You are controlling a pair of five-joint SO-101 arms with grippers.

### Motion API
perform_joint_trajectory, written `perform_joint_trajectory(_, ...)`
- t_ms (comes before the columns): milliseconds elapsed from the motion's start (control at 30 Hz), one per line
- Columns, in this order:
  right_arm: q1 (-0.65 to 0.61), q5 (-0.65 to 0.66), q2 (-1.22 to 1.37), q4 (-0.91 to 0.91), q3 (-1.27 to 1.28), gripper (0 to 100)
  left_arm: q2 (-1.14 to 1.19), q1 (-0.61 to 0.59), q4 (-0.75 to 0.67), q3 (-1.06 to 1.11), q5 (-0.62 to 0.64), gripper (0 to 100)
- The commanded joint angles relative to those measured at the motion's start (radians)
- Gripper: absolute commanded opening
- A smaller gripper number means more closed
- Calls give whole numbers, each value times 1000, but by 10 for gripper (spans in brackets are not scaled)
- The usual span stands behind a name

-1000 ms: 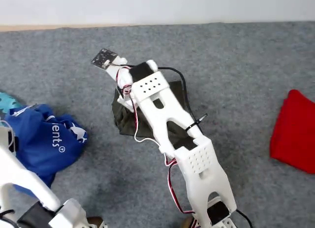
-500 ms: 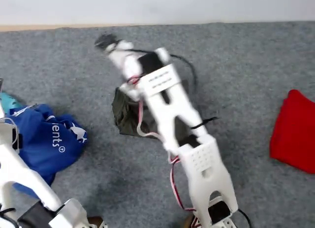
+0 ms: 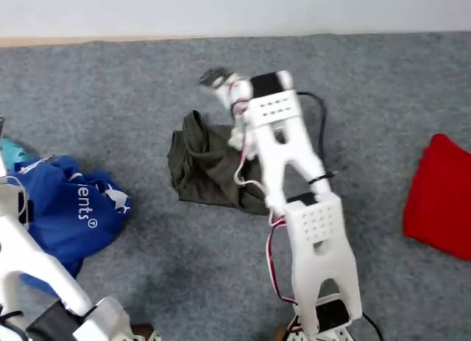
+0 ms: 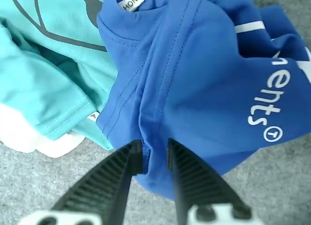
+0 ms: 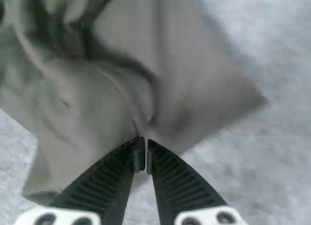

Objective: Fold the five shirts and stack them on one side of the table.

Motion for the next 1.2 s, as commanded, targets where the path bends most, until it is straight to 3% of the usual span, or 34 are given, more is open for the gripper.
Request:
perform_joint_trajectory(0,-122,-21,1,36,-15,10,-9,8,-15,-5,8,87)
perform_joint_trajectory(200,-375,-106,-77,41,-15,10,-9,5,-15,-7,8,87)
perform_joint_trajectory(300,-412,-104,-159,41,-15,10,-9,3,-17,-10,8,87)
perform_joint_trajectory(533,-239,-44,-249,21,-15,10,-9,3,-17,-10,8,87)
perform_joint_trajectory(700,-107,-14,-170,-105,-20,10,-9,8,-17,-10,8,87)
perform_joint_trajectory(833,-119,-15,-85,-133,-20,10,-9,8,-17,-10,8,87)
perform_joint_trajectory(1067,-186,-18,-84,47,-28,10,-11,3,-9,-10,8,87)
perform_joint_trajectory(1167,-168,-91,-117,42,-2,10,-11,3,-9,-10,8,87)
